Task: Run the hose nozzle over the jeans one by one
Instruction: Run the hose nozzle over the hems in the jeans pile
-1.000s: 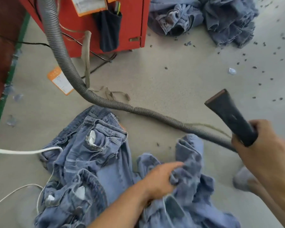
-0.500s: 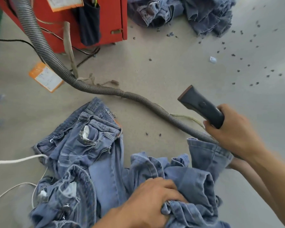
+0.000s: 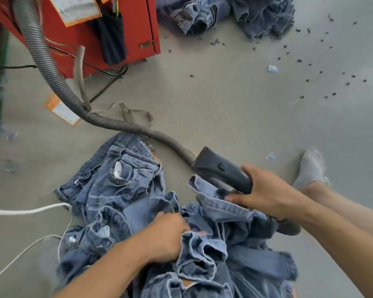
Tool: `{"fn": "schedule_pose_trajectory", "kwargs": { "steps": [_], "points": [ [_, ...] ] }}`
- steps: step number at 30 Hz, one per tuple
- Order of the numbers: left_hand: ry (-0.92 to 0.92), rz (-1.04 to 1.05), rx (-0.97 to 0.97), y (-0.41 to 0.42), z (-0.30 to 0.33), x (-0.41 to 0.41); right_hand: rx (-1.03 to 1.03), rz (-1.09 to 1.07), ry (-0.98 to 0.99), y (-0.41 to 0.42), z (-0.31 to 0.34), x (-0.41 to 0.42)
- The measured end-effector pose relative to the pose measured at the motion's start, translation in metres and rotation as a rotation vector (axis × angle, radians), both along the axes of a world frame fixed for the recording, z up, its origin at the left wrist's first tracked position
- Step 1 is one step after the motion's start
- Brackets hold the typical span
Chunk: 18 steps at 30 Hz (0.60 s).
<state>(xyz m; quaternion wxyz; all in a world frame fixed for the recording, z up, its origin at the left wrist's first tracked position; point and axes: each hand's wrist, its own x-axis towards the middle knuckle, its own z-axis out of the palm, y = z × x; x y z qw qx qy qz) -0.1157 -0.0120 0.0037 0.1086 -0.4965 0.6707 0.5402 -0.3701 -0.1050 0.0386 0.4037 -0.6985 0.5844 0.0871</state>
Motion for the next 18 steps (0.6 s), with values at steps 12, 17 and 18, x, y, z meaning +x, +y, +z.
{"fn": "schedule_pose_trajectory", "kwargs": {
  "steps": [12, 17, 18],
  "points": [
    [0.374, 0.474, 0.125, 0.019, 0.002, 0.013, -0.102, -0.077, -0.066, 0.005, 0.008, -0.004],
    [0.452, 0.597, 0.23, 0.019, 0.008, 0.016, -0.104, -0.135, -0.085, 0.004, 0.011, -0.003],
    [0.463, 0.62, 0.244, 0.019, 0.012, 0.016, -0.111, -0.138, -0.083, 0.004, 0.011, -0.003]
  ]
}}
